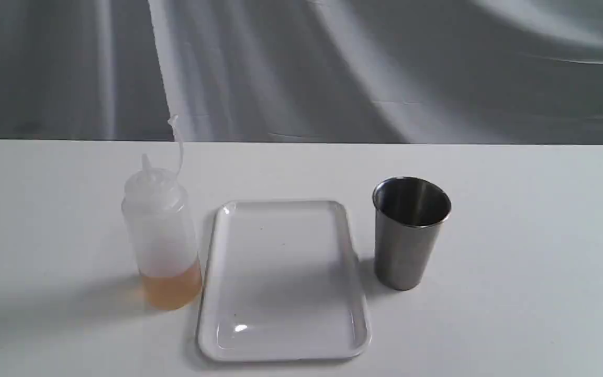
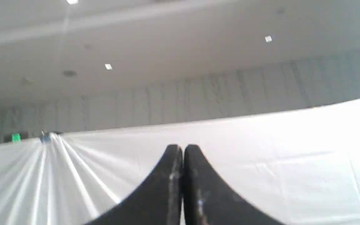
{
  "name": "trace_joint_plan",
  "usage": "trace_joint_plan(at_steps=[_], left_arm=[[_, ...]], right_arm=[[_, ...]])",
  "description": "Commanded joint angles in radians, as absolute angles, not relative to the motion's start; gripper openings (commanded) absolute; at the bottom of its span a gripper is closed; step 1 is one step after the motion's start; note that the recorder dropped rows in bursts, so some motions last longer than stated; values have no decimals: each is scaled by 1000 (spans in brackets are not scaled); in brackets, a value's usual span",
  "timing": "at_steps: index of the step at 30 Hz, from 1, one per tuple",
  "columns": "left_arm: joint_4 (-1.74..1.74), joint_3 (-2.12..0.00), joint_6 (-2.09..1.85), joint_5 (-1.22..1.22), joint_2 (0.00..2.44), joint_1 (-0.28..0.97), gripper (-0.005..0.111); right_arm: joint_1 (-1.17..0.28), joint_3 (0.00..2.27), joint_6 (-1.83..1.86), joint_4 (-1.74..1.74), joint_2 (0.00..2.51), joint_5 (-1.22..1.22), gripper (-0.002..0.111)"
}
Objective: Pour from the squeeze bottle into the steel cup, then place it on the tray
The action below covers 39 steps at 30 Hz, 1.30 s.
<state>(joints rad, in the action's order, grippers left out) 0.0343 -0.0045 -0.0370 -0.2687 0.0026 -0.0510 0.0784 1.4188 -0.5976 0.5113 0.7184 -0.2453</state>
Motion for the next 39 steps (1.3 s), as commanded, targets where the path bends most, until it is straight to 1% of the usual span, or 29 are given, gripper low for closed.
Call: trace_joint_plan(at_steps=[1,7,11,18,26,31,39], left_arm=[[34,0,-33,-259,0,-54,8],[34,0,-33,-259,0,-54,8],[34,0,-33,-259,0,-54,8],[34,0,-35,-259,0,-54,8],[34,0,-34,-259,0,-54,8],[34,0,-34,-259,0,-54,8],[34,0,-36,-259,0,-54,8]], right_arm=[[28,1416,-410,394,725,-394,0],[-66,1337,-122,142,727,-473,0],[-110,1237,0,14,727,-478,0],[-213,1032,24,15,727,-343,0],[-461,866,26,103,747,-213,0],[-613,804,26,139,850,-158,0],[-721,731,26,139,1040,46,0]])
